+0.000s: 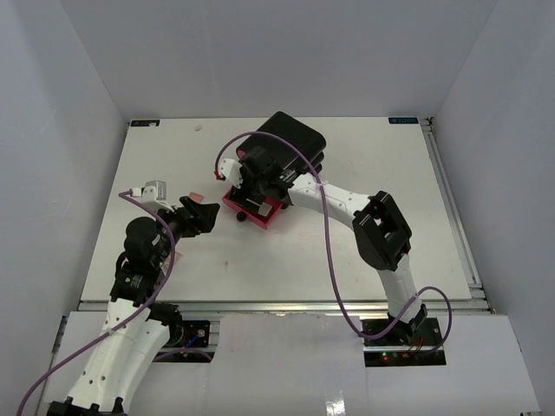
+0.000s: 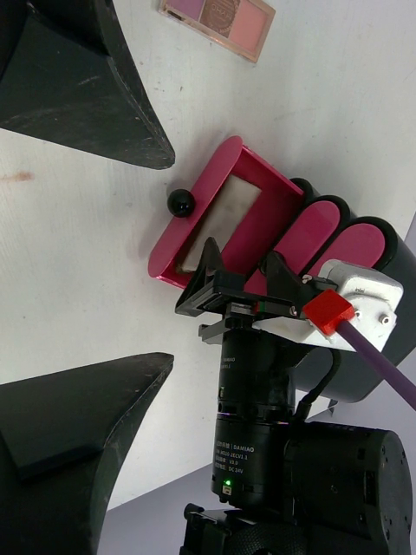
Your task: Organize the makeup
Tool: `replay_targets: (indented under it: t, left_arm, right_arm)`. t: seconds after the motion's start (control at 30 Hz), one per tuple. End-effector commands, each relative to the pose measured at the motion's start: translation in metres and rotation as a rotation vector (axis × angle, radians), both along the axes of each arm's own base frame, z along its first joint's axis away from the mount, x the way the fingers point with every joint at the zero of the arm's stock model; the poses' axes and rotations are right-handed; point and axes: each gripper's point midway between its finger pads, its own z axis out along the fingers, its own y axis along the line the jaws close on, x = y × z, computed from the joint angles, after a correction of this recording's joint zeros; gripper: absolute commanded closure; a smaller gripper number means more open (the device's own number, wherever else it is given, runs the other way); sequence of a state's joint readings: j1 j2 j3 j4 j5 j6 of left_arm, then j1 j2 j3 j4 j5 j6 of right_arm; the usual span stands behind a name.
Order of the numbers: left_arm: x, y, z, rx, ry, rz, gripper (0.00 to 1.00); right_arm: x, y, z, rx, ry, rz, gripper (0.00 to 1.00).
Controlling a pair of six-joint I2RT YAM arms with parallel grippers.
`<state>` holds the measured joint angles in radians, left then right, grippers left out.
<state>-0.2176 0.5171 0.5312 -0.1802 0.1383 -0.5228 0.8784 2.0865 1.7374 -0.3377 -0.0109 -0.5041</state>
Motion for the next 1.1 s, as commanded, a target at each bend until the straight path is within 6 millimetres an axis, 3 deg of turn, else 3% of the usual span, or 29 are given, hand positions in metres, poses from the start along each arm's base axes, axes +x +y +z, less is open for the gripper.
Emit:
replay_targets:
  t: [0.0,0.13,0.2,0.3,0.37,0.4,0.5,0.63,0.7,0.77,0.9,1.07]
  left_arm:
    - [-0.001,-0.001,-0.002,0.002,0.003,-0.011,0.02]
    - [-0.002,-0.002,-0.002,0.0,0.006,-0.014,0.02]
    - [-0.002,-0.003,-0.002,-0.004,0.007,-0.018,0.02]
    - [0.0,-0.003,-0.006,-0.014,0.028,-0.013,0.02]
    - [0.006,-0.005,-0.018,-0.017,0.089,-0.007,0.02]
    - [0.01,-0.006,-0.024,-0.012,0.122,-0.007,0.02]
    - [0.023,-0.012,-0.046,0.023,0.227,-0.035,0.02]
    - [0.043,-0.024,-0.069,0.132,0.338,-0.152,0.02]
    - [0.052,-0.027,-0.076,0.191,0.381,-0.2,0.02]
    - [0.071,-0.01,-0.08,0.297,0.413,-0.133,0.02]
    - [0.095,0.032,-0.086,0.49,0.438,0.019,0.02]
    - [0.108,0.082,-0.13,0.694,0.554,0.007,0.03]
  right_arm:
    - [0.005,-0.002,0.014,0.033,-0.02,-0.016,0.23]
    - [-0.008,-0.002,0.026,0.059,0.018,0.018,0.22]
    - [-0.023,-0.001,0.041,0.098,0.056,0.061,0.22]
    - [-0.059,-0.002,0.089,0.194,0.107,0.182,0.21]
    - [-0.08,-0.015,0.128,0.261,0.117,0.243,0.18]
    - [-0.091,-0.023,0.135,0.283,0.144,0.269,0.17]
    - [-0.108,-0.054,0.152,0.351,0.192,0.316,0.11]
    - [-0.136,-0.104,0.16,0.426,0.213,0.475,0.07]
    - [-0.152,-0.118,0.163,0.471,0.209,0.557,0.06]
    - [-0.174,-0.138,0.15,0.521,0.221,0.63,0.04]
    - [-0.184,-0.158,0.149,0.561,0.113,0.667,0.05]
    - [-0.195,-0.171,0.148,0.613,0.075,0.703,0.1]
